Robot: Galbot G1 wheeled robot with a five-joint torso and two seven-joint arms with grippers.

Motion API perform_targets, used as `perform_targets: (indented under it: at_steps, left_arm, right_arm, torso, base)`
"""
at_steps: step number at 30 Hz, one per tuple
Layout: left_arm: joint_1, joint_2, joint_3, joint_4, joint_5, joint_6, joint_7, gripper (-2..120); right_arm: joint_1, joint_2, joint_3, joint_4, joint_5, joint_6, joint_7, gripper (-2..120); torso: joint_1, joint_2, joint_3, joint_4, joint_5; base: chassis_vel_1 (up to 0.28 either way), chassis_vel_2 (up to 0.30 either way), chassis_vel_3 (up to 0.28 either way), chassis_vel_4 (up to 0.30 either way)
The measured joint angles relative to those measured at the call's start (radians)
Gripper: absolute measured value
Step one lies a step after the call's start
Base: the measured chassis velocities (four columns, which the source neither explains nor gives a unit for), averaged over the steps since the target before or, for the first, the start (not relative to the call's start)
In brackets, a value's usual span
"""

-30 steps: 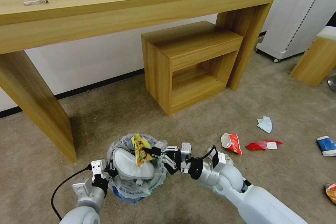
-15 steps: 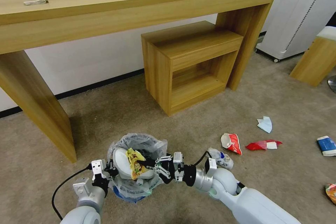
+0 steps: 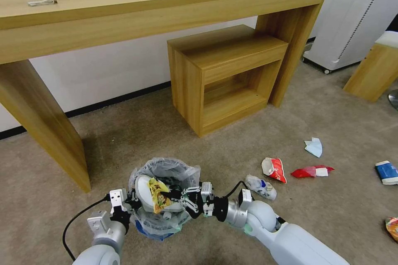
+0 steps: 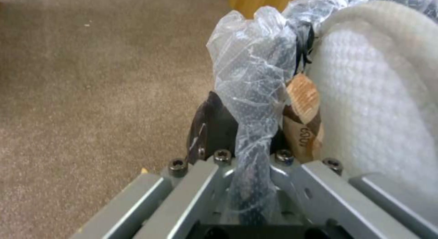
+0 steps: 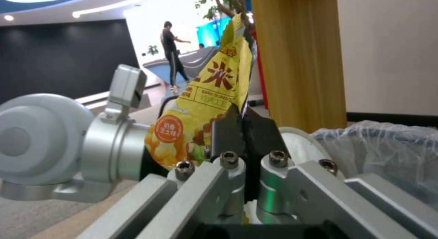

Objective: Pick up the trash bin and place the garbage on the floor into it.

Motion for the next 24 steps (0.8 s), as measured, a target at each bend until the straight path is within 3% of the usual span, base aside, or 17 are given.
perform_targets:
  at_steps: [3,6,14,17,21,24]
  left_arm:
    - [0.001,0.001,0.0,-0.001,0.0,-0.001,0.001,1]
    - [0.006,0.002,0.004,-0.006,0.001,-0.002,0.004,1]
    - [0.009,0.005,0.009,-0.009,0.0,-0.002,0.006,1]
    - [0.009,0.008,0.008,-0.01,-0.004,-0.002,0.006,1]
    - [0.008,0.008,0.006,-0.011,-0.007,-0.002,0.006,1]
    - [0.009,0.012,0.006,-0.013,-0.016,-0.002,0.006,1]
  right_arm:
    - [0.0,0.005,-0.001,-0.009,-0.005,0.003,0.009,3]
    - [0.004,0.008,-0.003,-0.023,-0.013,0.005,0.02,17]
    - [0.012,0.015,-0.002,-0.045,-0.021,0.013,0.033,40]
    - [0.012,0.014,0.004,-0.049,-0.022,0.017,0.033,57]
    - [0.012,0.014,0.008,-0.051,-0.023,0.019,0.033,65]
    - [0.01,0.011,0.015,-0.052,-0.024,0.022,0.033,80]
  torso:
    - [0.0,0.0,0.0,0.0,0.0001]
    - [0.0,0.0,0.0,0.0,0.0001]
    - [0.0,0.0,0.0,0.0,0.0001]
    - [0.0,0.0,0.0,0.0,0.0001]
    - [0.0,0.0,0.0,0.0,0.0001]
    - [0.0,0.0,0.0,0.0,0.0001]
  base:
    - [0.0,0.0,0.0,0.0]
    - [0.0,0.0,0.0,0.0]
    - [0.0,0.0,0.0,0.0]
    - [0.0,0.0,0.0,0.0]
    - [0.0,0.0,0.0,0.0]
    - [0.0,0.0,0.0,0.0]
